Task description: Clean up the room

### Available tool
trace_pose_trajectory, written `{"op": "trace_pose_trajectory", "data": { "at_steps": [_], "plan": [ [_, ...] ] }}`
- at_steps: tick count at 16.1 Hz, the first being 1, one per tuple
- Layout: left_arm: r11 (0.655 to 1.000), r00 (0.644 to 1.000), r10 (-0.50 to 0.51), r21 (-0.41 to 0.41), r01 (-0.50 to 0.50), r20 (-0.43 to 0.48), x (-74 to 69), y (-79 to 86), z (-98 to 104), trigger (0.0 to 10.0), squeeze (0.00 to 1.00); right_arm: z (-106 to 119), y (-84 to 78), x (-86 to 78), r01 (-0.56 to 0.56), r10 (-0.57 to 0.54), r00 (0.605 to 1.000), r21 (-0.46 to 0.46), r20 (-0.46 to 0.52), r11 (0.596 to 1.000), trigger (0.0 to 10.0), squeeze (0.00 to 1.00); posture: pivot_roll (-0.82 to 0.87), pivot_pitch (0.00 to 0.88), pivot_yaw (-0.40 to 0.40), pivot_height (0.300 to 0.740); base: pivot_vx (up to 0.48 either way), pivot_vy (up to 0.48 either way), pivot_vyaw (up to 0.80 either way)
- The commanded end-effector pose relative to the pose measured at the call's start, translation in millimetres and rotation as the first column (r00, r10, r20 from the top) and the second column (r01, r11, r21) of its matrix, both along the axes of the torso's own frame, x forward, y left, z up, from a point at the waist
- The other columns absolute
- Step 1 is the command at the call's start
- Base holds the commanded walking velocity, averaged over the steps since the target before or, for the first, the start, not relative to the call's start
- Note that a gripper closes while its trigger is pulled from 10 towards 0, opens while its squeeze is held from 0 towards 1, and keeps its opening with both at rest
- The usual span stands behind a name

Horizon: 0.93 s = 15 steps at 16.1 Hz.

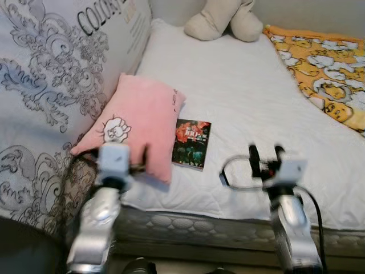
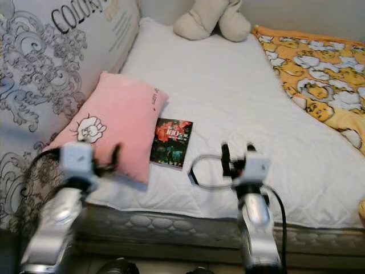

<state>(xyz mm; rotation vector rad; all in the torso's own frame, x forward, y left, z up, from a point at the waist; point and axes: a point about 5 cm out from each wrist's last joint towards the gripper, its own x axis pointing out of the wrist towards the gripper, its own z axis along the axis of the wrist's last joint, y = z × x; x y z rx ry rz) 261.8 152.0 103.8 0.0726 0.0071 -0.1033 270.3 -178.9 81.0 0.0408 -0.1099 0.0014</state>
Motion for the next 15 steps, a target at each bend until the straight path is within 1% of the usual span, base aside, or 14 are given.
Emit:
{"op": "trace_pose_trajectory", "data": {
  "at_steps": [1, 4, 6, 9, 10, 11, 15],
  "plan": [
    [1.000, 1.000, 0.014, -0.026, -0.014, 0.002, 0.3, 2.7, 1, 10.0, 0.00, -4, -9.4, -0.6, 0.036, -0.036, 0.999, 0.000, -0.029, 0.999, 10.0, 0.00, 0.03, 0.000, -0.032, 0.719, 0.000, -0.472, 0.79],
    [0.999, 0.999, 0.028, -0.029, -0.027, 0.019, 0.7, -0.5, 2, 10.0, 0.00, -3, -5.8, 4.5, 0.003, -0.003, 0.999, 0.007, -0.036, 1.000, 10.0, 0.00, 0.03, 0.000, -0.031, 0.719, 0.000, -0.461, 0.64],
    [0.998, 0.999, 0.035, -0.043, -0.034, 0.024, 0.1, -3.7, 3, 10.0, 0.00, -4, -1.0, 11.2, -0.025, 0.024, 0.999, -0.001, -0.049, 1.000, 10.0, 0.00, 0.03, 0.000, -0.030, 0.719, 0.000, -0.461, 0.00],
    [0.998, 0.999, 0.027, -0.054, -0.025, 0.029, -0.7, -5.7, 3, 10.0, 0.00, -7, 1.1, 15.8, -0.030, 0.029, 0.996, -0.007, -0.079, 1.000, 10.0, 0.00, 0.03, 0.000, -0.026, 0.719, 0.000, -0.461, 0.00],
    [0.998, 0.999, 0.011, -0.056, -0.009, 0.033, -1.1, -7.6, 4, 10.0, 0.00, -8, 2.8, 16.7, -0.044, 0.043, 0.994, -0.004, -0.096, 0.999, 10.0, 0.00, 0.03, 0.000, -0.023, 0.719, 0.000, -0.461, 0.00],
    [0.998, 0.999, -0.006, -0.066, 0.009, 0.037, -0.8, -9.5, 5, 10.0, 0.00, -8, 3.4, 17.7, -0.050, 0.047, 0.994, -0.029, -0.100, 0.998, 10.0, 0.00, 0.02, 0.000, -0.021, 0.719, 0.000, -0.461, 0.00],
    [0.996, 0.997, -0.052, -0.067, 0.056, 0.057, 3.5, -13.3, 9, 10.0, 0.00, -5, 2.6, 23.2, -0.026, 0.023, 0.996, -0.033, -0.084, 0.999, 10.0, 0.00, 0.01, 0.000, -0.004, 0.719, 0.000, -0.460, 0.00]
  ]
}}
